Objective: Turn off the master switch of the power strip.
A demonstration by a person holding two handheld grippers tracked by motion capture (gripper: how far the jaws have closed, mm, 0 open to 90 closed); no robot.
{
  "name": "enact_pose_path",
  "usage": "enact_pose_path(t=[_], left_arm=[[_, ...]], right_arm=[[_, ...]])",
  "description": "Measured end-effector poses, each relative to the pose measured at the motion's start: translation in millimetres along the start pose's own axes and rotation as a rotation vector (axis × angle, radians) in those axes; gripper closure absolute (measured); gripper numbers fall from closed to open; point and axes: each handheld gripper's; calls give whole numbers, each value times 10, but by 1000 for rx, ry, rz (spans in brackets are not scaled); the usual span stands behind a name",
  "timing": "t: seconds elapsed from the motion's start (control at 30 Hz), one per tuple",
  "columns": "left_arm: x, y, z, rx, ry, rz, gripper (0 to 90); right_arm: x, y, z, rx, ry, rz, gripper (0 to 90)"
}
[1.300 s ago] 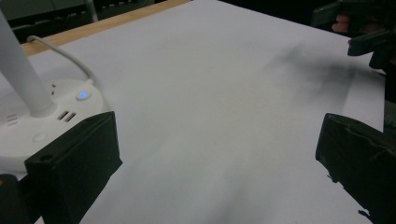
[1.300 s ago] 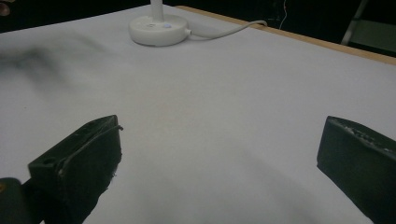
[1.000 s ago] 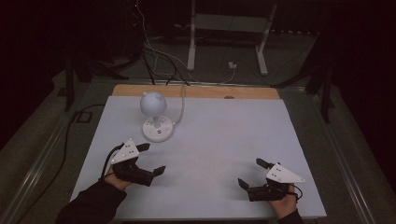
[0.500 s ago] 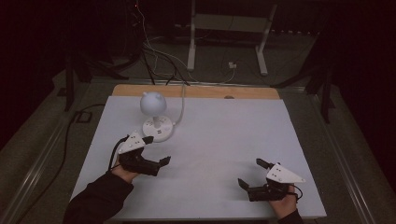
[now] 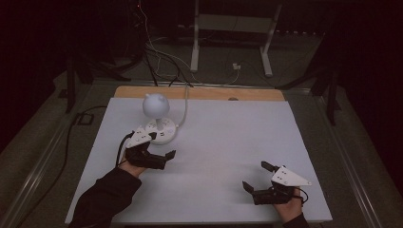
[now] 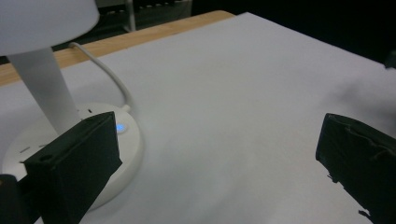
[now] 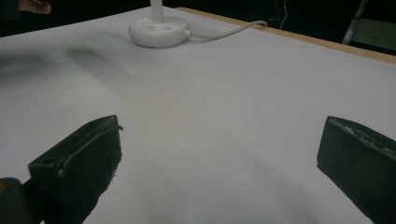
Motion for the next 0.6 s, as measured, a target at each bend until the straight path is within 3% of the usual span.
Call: enact_pose_path(t=[0.13,0.23,0.4,0.53,0.6], left_arm=[[34,-59,21,-19,7,6,3],[58,-116,35,-1,23,19,2],[47,-248,50,24,4,115,3],[62,-313,60,23,4,114,3],[62,-347,67,19,-10,135,3]], right_arm=[[0,1,3,-1,0,1,0],[-2,3,-2,0,0,0,0],[-4,2,-3,0,-5,3,0],[-8,2,-1,-2,-6,3,0],[-5,5,-2,-1,-5,3,0]])
Point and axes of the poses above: each handheld gripper's, and its own axes: y roughly backward along the jaws, z roughly out of its top, x roughly to its left, and after that the axes turned 15 degrees about -z, right-handed
